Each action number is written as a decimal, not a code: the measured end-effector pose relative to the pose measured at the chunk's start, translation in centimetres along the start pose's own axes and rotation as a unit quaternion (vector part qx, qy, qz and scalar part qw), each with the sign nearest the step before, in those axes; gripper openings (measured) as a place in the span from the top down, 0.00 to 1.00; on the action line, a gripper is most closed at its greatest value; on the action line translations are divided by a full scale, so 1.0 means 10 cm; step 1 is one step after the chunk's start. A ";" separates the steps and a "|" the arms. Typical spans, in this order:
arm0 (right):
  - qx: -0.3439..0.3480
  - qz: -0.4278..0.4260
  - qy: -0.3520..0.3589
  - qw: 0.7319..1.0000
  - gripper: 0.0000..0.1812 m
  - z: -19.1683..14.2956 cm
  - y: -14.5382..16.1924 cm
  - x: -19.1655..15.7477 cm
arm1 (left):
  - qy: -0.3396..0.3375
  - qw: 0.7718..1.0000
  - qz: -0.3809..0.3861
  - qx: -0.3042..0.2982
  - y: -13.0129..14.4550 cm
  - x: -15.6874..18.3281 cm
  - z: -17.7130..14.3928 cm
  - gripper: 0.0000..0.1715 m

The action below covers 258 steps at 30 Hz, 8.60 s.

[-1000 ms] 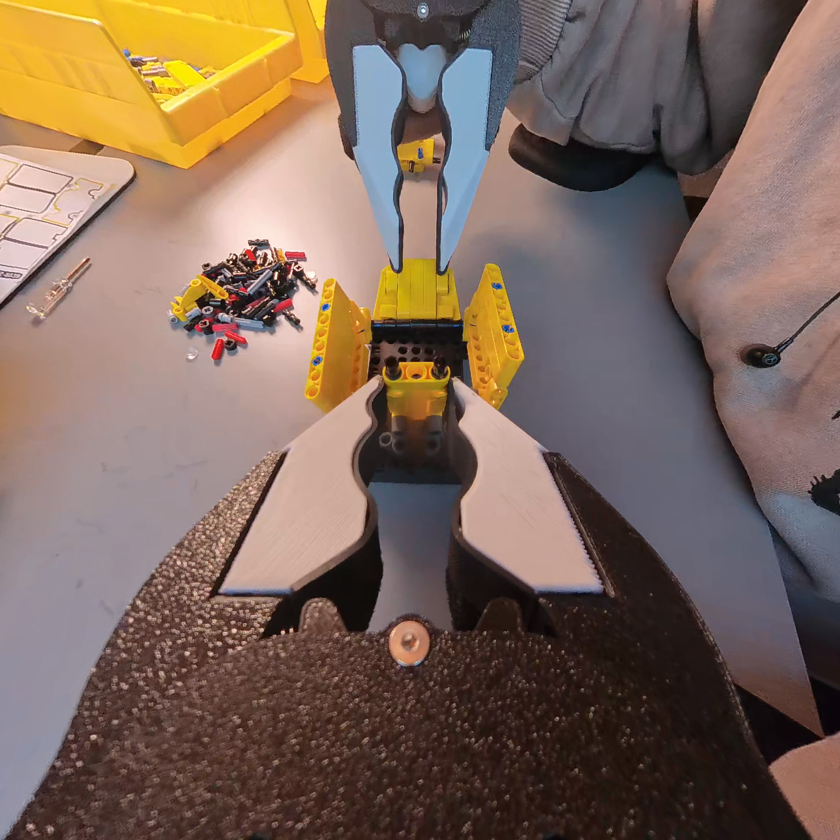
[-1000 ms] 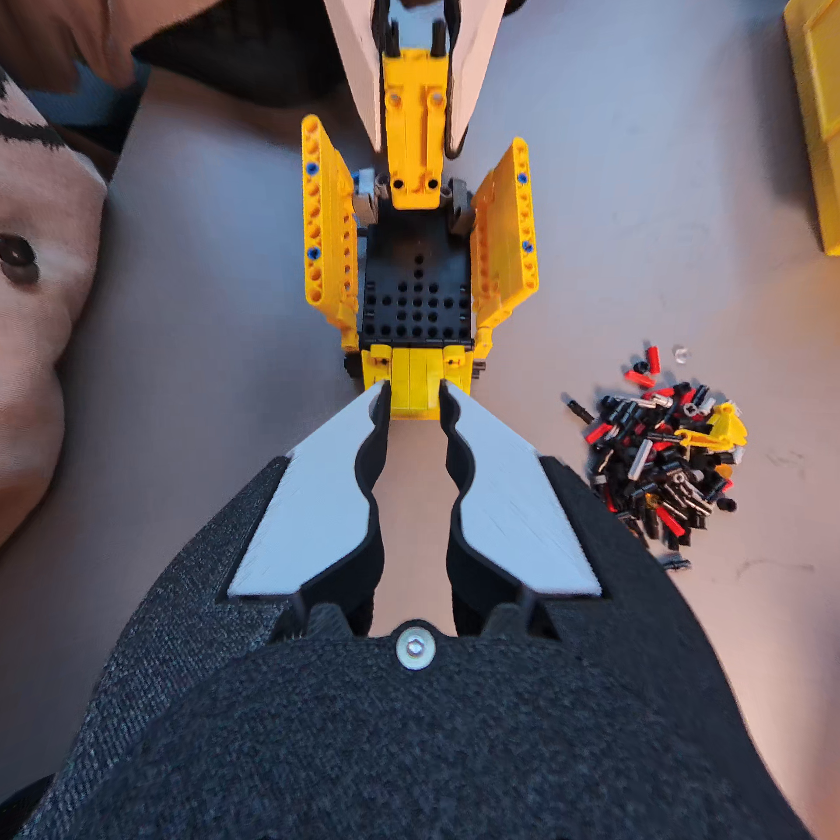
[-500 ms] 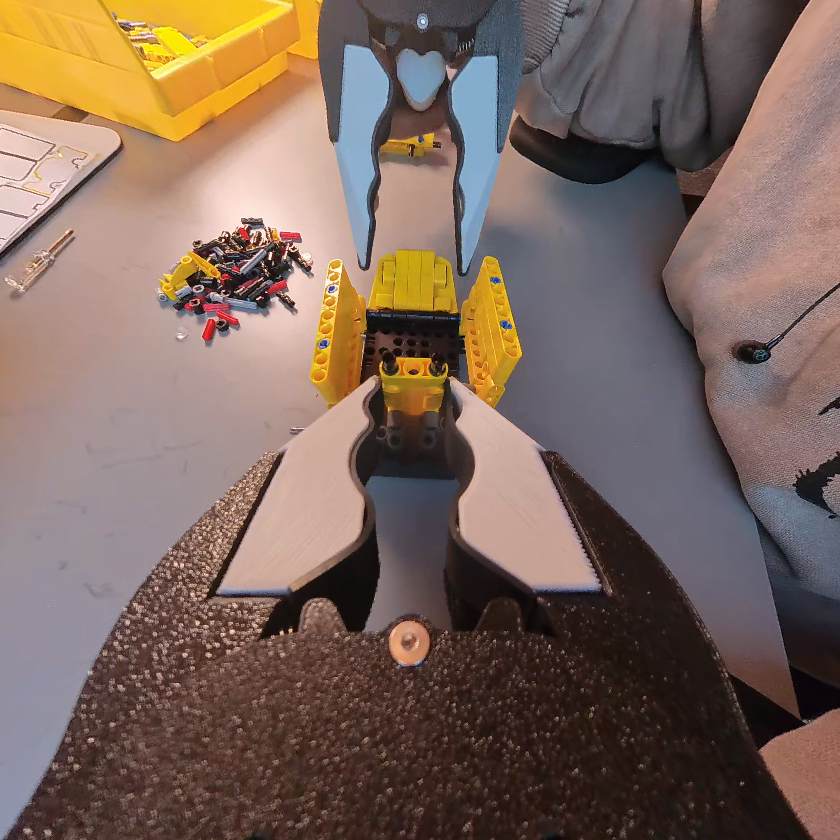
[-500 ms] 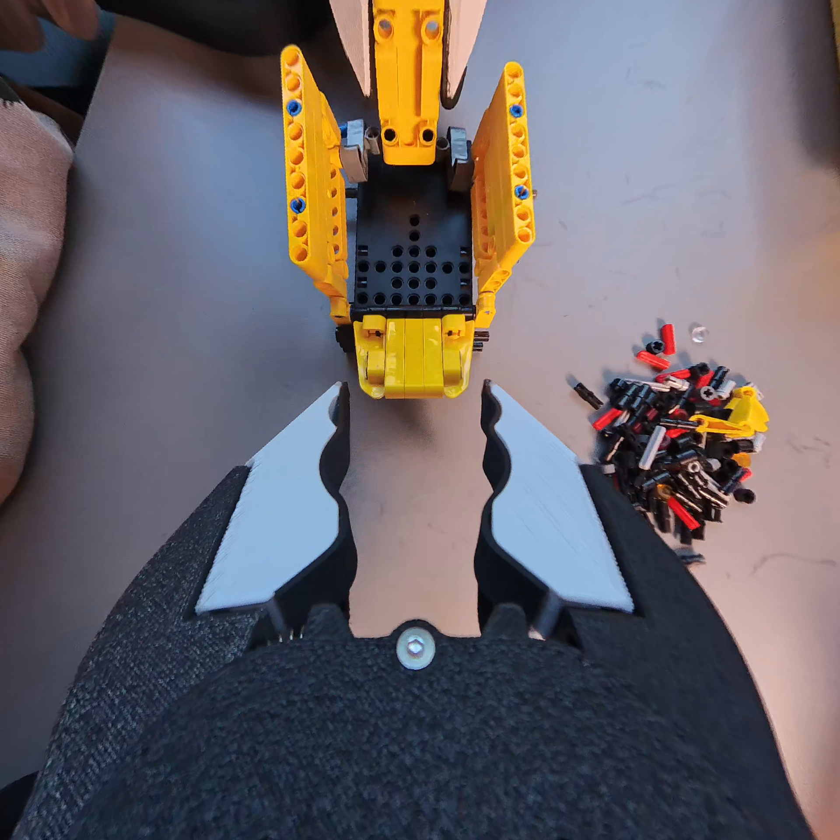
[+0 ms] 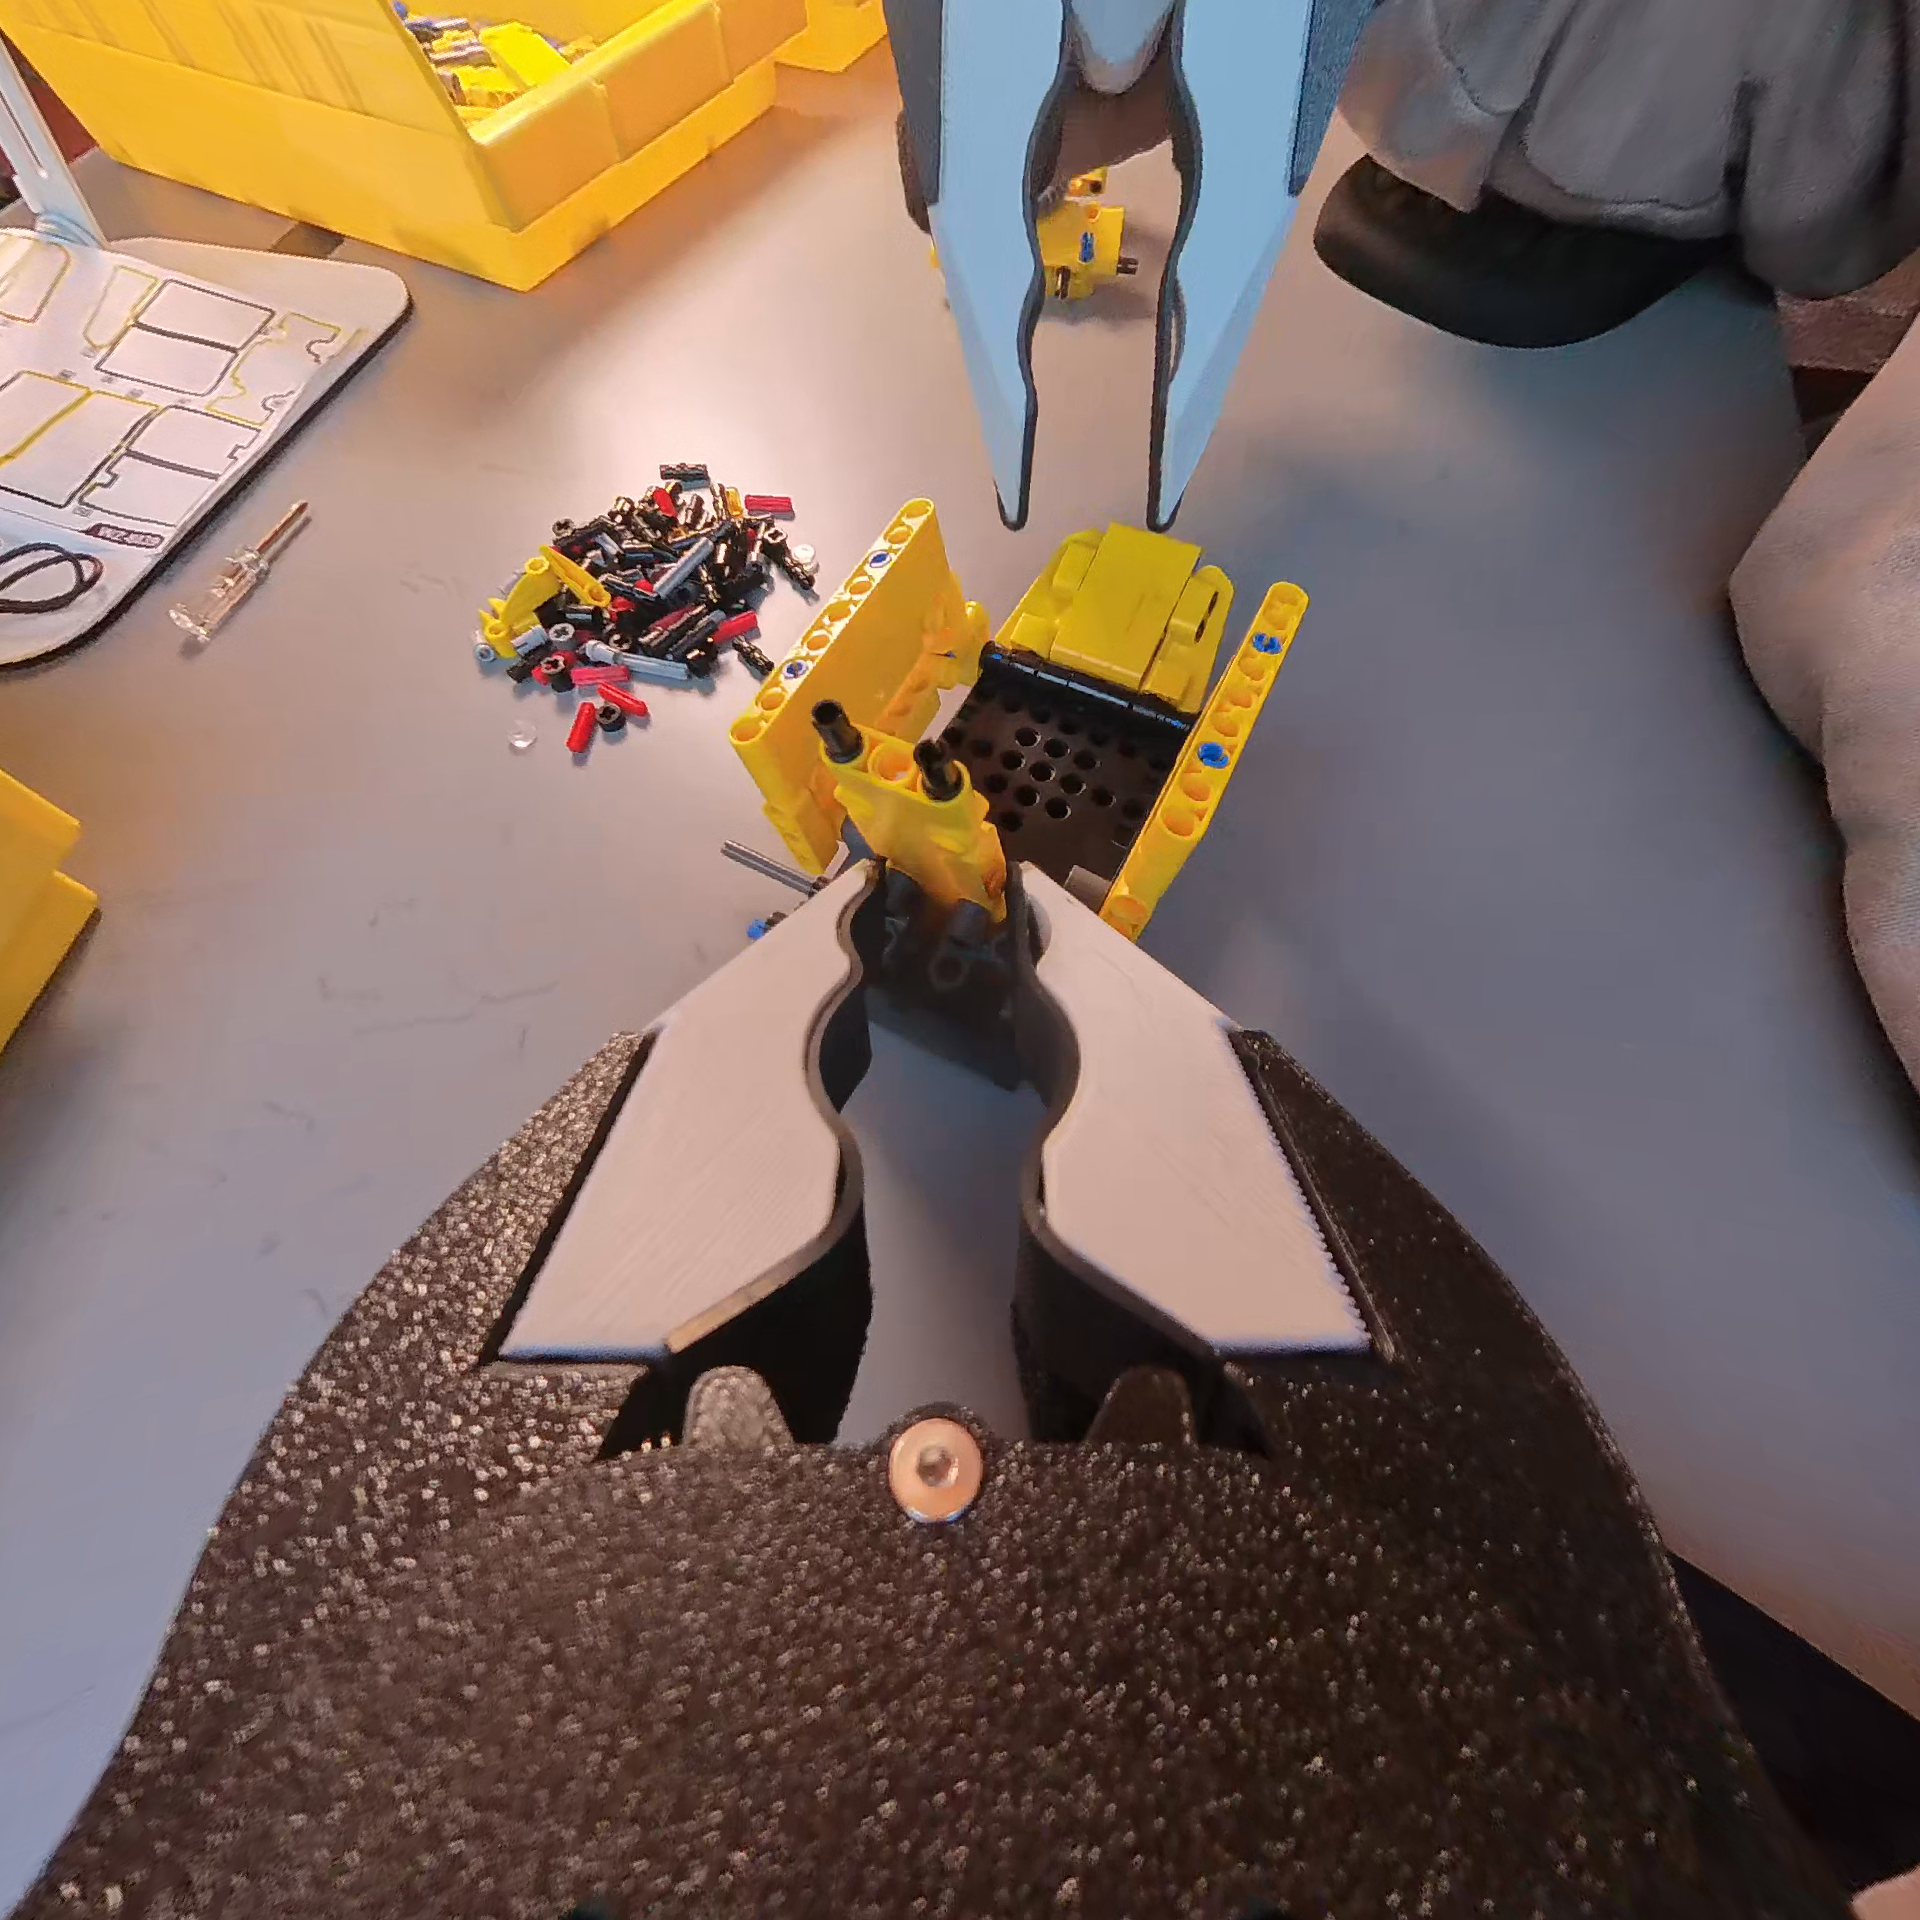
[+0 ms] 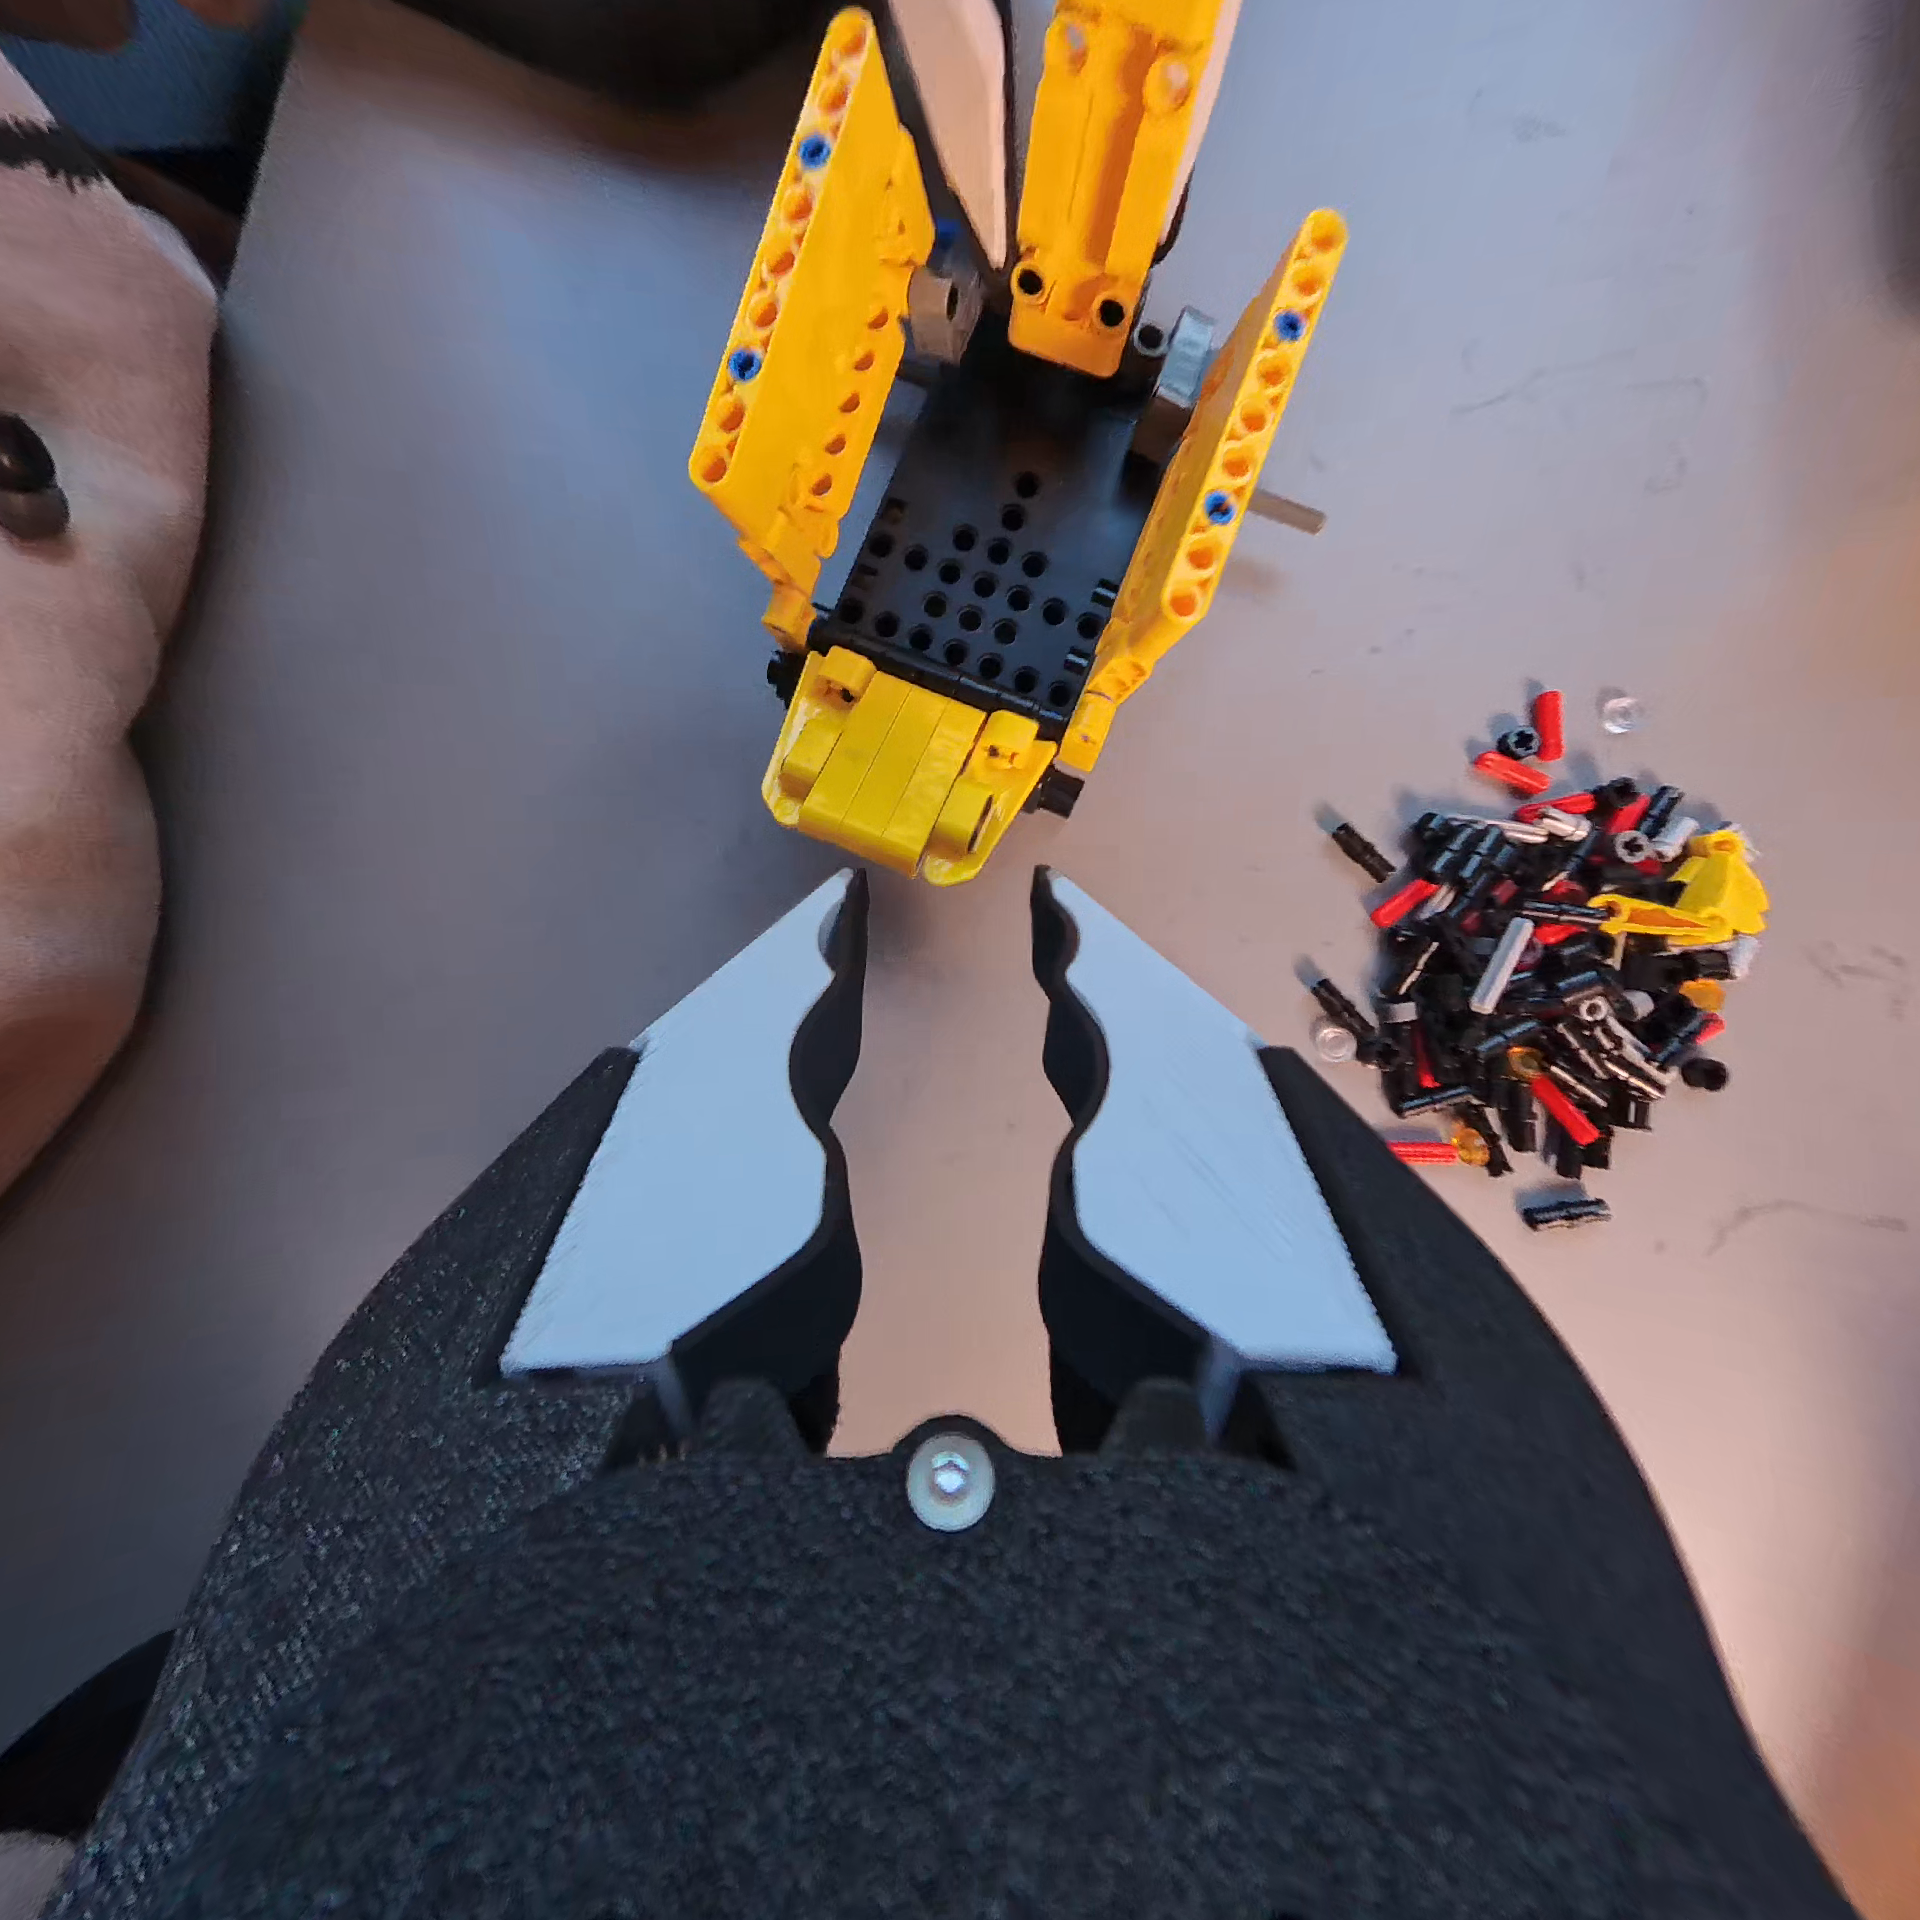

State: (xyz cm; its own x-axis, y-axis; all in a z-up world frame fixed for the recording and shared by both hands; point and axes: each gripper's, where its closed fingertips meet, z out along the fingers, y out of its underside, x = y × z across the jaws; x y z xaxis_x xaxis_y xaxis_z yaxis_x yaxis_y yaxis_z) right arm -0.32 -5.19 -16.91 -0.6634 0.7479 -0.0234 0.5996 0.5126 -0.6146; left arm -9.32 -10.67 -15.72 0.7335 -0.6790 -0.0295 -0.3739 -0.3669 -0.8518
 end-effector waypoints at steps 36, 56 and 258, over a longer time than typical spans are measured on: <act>0.139 0.355 0.253 0.889 0.95 -1.53 1.85 0.21 | -0.072 0.996 -0.059 0.016 0.02 -0.37 -0.01 0.94; 0.317 0.264 0.192 0.890 0.97 -1.53 0.98 0.19 | -0.314 0.931 -0.187 0.017 0.35 -1.26 -0.75 0.96; 0.265 -0.121 0.131 0.948 0.97 -0.56 -0.47 -0.27 | 0.070 0.982 -0.032 0.173 -1.01 0.08 0.25 0.93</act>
State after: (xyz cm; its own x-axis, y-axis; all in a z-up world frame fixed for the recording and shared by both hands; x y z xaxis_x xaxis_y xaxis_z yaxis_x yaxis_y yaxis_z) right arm 1.15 -7.25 -9.51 -0.5770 0.7506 0.3220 0.0893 0.4499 -0.8886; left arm -3.53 -5.89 -8.50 0.6553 -0.7509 0.0822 -0.0955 -0.1903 -0.9771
